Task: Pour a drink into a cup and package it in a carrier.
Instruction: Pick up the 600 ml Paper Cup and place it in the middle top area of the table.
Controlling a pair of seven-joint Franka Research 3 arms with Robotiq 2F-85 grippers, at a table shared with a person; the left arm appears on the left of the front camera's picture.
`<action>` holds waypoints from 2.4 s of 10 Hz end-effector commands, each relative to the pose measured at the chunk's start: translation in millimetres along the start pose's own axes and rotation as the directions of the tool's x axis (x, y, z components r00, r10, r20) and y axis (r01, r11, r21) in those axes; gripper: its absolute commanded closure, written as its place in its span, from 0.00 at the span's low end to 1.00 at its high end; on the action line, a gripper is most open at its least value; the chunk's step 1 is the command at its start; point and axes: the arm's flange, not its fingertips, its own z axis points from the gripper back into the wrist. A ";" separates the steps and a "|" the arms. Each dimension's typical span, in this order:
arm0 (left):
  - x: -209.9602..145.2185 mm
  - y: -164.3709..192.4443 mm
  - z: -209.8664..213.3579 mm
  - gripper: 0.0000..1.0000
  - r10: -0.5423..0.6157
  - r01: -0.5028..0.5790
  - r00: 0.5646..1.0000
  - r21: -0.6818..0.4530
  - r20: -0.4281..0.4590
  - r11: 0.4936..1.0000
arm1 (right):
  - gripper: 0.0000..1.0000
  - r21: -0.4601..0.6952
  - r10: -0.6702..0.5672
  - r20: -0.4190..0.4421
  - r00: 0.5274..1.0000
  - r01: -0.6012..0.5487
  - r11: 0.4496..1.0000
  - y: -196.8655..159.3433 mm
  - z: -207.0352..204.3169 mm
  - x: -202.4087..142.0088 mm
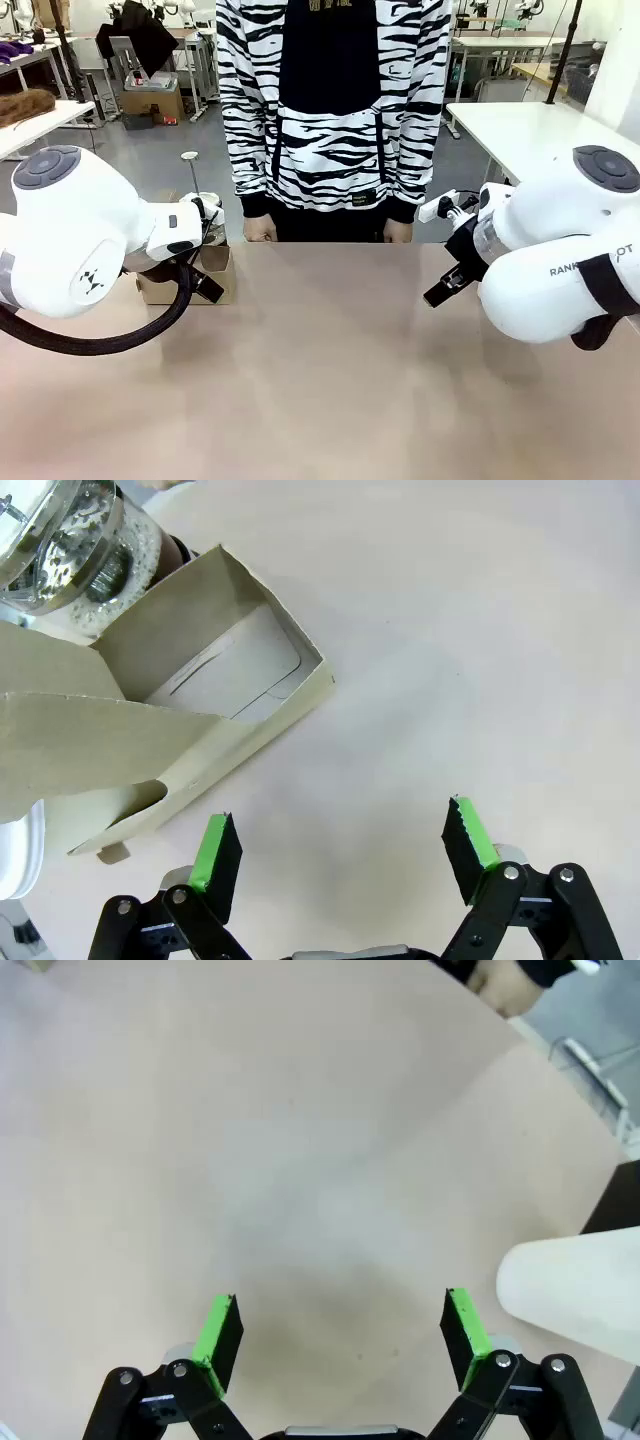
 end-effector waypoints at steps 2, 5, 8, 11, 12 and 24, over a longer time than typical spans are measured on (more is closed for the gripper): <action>0.0 0.0 0.0 0.00 0.000 0.000 1.000 0.000 0.000 1.000 | 0.00 0.000 0.000 0.000 1.000 0.000 1.000 0.0 0.0 0.0; 0.0 0.0 0.0 0.00 0.000 0.000 1.000 0.000 0.000 1.000 | 0.00 0.000 0.000 0.000 1.000 0.000 1.000 0.0 0.0 0.0; 0.0 0.0 0.0 0.00 0.000 0.000 1.000 0.000 0.000 1.000 | 0.00 0.000 0.000 0.000 1.000 0.000 1.000 0.0 0.0 0.0; 0.0 0.0 0.0 0.00 0.000 0.000 1.000 0.000 0.000 1.000 | 0.00 0.049 -0.010 -0.004 1.000 0.010 0.999 -25.6 44.0 35.9; 0.0 0.0 0.0 0.00 0.000 0.000 1.000 0.000 0.000 1.000 | 0.00 0.059 -0.006 -0.002 1.000 0.006 0.998 -41.5 68.2 52.6; 0.0 0.0 0.0 0.00 0.000 0.000 1.000 0.000 0.000 1.000 | 0.00 0.468 -0.099 0.642 0.760 -0.287 0.836 -278.8 80.2 -101.9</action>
